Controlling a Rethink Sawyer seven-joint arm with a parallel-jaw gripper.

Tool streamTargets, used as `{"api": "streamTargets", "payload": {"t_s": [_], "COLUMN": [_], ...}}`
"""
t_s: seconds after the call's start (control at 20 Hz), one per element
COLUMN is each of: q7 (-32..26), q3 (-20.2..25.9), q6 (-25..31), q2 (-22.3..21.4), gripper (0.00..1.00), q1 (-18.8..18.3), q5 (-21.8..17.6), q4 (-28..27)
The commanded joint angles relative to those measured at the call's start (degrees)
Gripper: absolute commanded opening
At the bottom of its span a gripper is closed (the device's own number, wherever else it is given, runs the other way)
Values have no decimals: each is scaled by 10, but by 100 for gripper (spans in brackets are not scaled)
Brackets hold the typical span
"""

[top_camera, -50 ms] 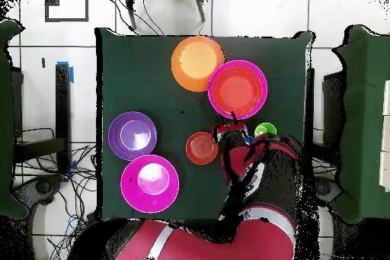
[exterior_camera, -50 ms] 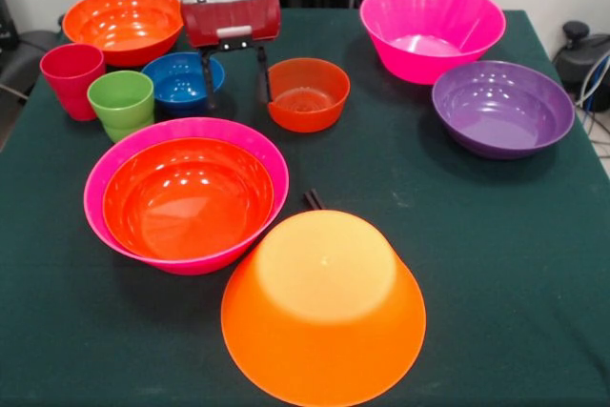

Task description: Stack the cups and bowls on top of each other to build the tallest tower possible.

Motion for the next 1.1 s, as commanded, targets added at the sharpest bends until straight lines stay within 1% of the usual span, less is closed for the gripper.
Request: {"api": "streamTargets", "payload": {"t_s": [0.05,0.25,0.4,0.65,1.1], "q7": [145,134,115,101,86], "q3": [77,83,84,84,82], "q6": [56,54,50,47,43], "q2": [-9,-6,-1,1,-7], "gripper": [100,100,100,100,100], "q1": [-4,-9,-13,-16,-18], "q5": [-64,-51,-33,-19,-5], "q4": [-47,-47,-45,-45,-39]}}
